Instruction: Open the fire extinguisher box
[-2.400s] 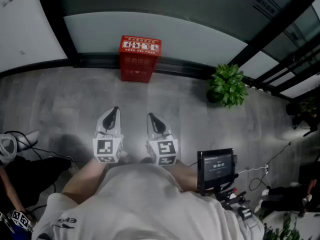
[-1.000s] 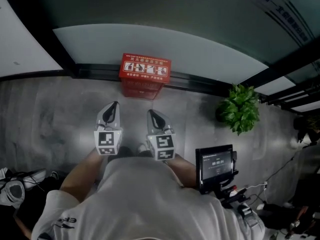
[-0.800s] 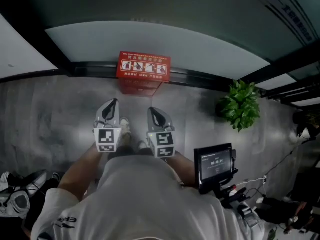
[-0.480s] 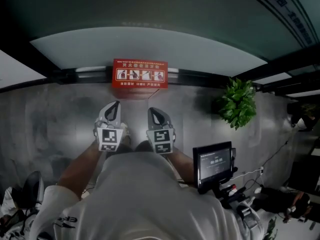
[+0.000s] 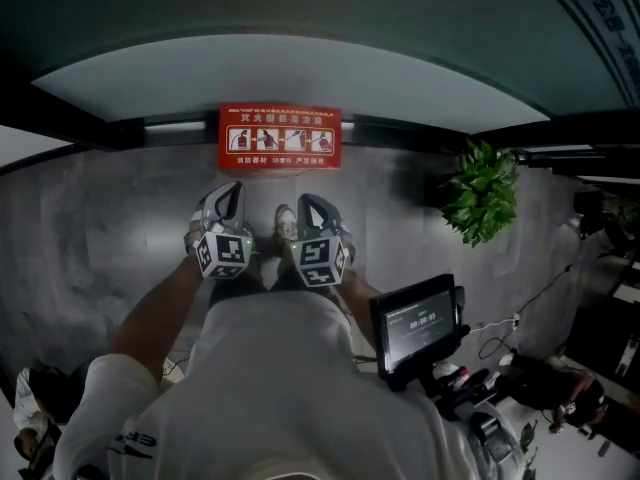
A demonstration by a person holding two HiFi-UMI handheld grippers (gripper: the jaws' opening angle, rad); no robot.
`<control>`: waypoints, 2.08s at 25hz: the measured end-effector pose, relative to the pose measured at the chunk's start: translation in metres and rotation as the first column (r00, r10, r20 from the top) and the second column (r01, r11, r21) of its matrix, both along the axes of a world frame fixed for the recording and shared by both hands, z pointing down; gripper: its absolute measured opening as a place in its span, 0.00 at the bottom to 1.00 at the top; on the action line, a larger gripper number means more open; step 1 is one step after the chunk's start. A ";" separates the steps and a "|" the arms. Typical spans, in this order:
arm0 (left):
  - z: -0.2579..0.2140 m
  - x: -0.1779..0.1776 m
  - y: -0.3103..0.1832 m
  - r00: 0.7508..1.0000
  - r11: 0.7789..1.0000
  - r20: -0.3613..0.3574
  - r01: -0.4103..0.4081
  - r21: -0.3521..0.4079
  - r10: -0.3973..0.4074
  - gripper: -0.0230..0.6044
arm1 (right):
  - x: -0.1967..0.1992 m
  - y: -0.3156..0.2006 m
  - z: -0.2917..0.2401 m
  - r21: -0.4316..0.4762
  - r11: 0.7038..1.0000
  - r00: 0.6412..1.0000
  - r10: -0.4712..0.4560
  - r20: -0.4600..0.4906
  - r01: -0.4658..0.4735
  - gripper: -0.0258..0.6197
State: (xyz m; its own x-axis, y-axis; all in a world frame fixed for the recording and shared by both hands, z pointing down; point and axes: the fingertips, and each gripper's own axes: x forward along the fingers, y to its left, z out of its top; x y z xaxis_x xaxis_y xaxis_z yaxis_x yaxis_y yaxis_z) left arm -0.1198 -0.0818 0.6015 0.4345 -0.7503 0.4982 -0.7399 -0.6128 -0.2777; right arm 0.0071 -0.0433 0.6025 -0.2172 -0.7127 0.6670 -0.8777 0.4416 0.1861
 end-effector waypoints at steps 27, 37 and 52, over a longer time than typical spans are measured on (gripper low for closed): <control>0.198 0.053 -0.051 0.834 0.967 0.503 -0.256 -0.010 0.226 0.46 | 0.014 -0.077 0.206 -0.109 0.889 0.784 -0.444 -0.433 0.444 0.46; 0.205 0.058 -0.055 0.829 0.970 0.519 -0.243 -0.001 0.208 0.42 | 0.013 -0.077 0.211 -0.092 0.883 0.763 -0.446 -0.467 0.459 0.34; 0.153 0.061 -0.047 0.865 0.973 0.472 -0.222 0.059 0.169 0.27 | 0.011 -0.072 0.158 -0.007 0.857 0.747 -0.454 -0.486 0.516 0.23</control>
